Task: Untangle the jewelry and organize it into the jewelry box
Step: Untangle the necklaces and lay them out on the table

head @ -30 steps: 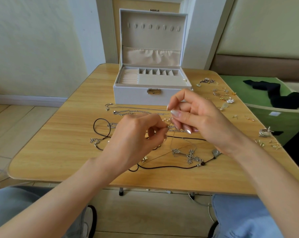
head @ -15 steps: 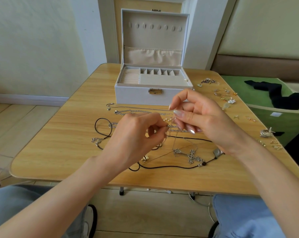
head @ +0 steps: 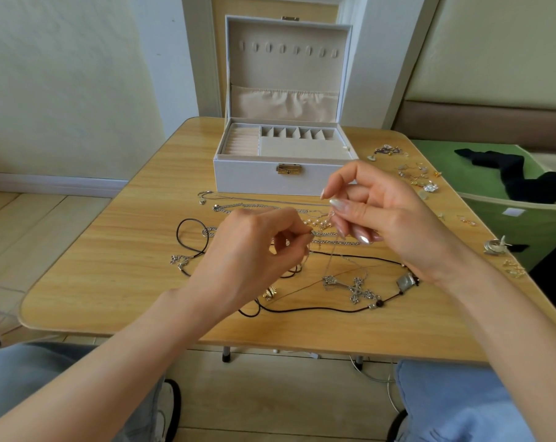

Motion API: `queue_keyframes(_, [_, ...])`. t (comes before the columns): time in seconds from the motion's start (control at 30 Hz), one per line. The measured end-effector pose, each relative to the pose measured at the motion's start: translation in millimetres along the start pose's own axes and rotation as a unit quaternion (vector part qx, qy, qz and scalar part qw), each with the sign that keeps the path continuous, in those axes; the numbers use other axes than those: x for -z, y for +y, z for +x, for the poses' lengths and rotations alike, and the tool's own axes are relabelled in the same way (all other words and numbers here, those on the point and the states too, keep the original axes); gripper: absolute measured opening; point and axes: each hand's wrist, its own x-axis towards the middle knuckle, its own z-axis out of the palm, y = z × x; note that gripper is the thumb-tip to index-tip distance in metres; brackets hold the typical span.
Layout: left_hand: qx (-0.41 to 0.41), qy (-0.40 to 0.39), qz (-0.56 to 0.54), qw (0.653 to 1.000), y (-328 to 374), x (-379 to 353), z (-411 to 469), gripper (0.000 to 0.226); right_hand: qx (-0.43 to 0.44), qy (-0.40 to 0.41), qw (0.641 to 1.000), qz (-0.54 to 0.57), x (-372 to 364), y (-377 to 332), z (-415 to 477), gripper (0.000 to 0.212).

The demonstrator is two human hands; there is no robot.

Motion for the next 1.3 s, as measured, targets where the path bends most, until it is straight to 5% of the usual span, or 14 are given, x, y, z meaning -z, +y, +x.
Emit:
queue_keyframes(0.37, [-0.004,-0.001,0.006,1.000,-1.1,1.9,0.1,0.015,-0.003,-0.002,1.000,-0.005,2.9,1.9,0.9,0.016])
queue_keyframes(0.57, [0.088,-0.013,-0.176,0.980,-1.0,1.3,4.0,0.009,-0.001,-0.011,1.000,-0.010,1.9,3.3,0.7,0.013])
queue_keyframes(0.67, [0.143,-0.019,-0.313,0.939,-3.5,5.8,7.7,0.008,-0.015,-0.011,1.000,-0.017,2.7,4.1,1.2,0.007])
queue_keyframes(0.83, [0.178,0.037,-0.474,0.862,-14.2,20.9,17.4,0.007,-0.083,-0.054,0.992,-0.080,19.1,5.4,-0.6,0.027])
queue_keyframes(1.07, [0.269,0.167,-0.592,0.741,-43.8,31.7,24.3,0.009,-0.096,-0.057,0.993,-0.048,50.4,20.3,-2.9,0.040])
queue_keyframes(1.17, [0.301,0.195,-0.615,0.703,-52.6,34.6,25.8,0.011,-0.090,-0.057,0.993,0.043,52.8,26.3,-1.4,0.028])
queue_keyframes(1.3, [0.321,0.194,-0.648,0.662,-57.4,36.6,29.6,0.011,-0.122,0.056,0.970,0.202,50.1,31.7,5.5,0.017])
